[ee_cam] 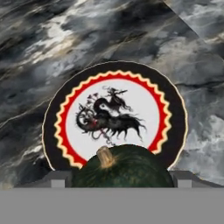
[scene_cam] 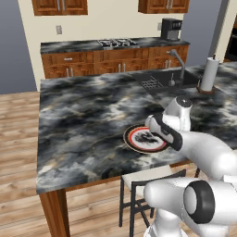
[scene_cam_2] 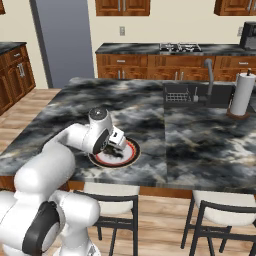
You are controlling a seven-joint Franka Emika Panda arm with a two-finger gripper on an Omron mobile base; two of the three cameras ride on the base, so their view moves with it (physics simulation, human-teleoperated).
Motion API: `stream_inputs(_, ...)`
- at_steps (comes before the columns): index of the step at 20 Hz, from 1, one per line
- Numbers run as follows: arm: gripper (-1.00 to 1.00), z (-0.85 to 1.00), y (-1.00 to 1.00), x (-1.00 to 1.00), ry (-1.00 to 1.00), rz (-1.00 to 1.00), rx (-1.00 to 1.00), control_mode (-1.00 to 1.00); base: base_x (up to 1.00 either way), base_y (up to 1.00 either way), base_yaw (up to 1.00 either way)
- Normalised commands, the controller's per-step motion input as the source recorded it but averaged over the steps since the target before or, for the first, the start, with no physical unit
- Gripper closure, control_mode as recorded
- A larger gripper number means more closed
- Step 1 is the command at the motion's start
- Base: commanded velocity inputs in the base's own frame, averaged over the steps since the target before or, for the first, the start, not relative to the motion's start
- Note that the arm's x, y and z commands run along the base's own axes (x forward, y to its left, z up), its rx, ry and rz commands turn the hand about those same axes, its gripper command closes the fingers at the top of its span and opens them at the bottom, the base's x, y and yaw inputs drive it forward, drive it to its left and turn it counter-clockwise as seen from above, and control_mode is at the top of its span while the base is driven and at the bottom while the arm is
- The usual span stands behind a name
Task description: Take the cheese, fish, and squash from the fridge and place them on the plate on the dining counter to create an appetizer plate.
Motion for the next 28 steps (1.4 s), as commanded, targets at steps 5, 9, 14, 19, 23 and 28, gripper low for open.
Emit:
stream_inputs(5,1.0,-0.46,0.0,0.71,0.0,-0.03,0.0,-1.0,0.0,0.0,0.0)
stream_inputs(9,1.0,-0.41,0.0,0.66,0.0,-0.01,0.0,-1.0,0.0,0.0,0.0)
stream_inputs(14,-1.0,-0.39,0.0,0.43,0.0,0.0,0.0,-1.0,0.0,0.0,0.0)
stream_inputs(19,-1.0,-0.36,0.0,0.2,0.0,0.0,0.0,-1.0,0.0,0.0,0.0)
stream_inputs(23,-1.0,-0.02,0.0,0.01,0.01,-0.02,0.0,-1.0,0.0,0.0,0.0)
stream_inputs(28,-1.0,0.31,0.0,0.0,0.08,0.0,0.0,-1.0,0.0,0.0,0.0)
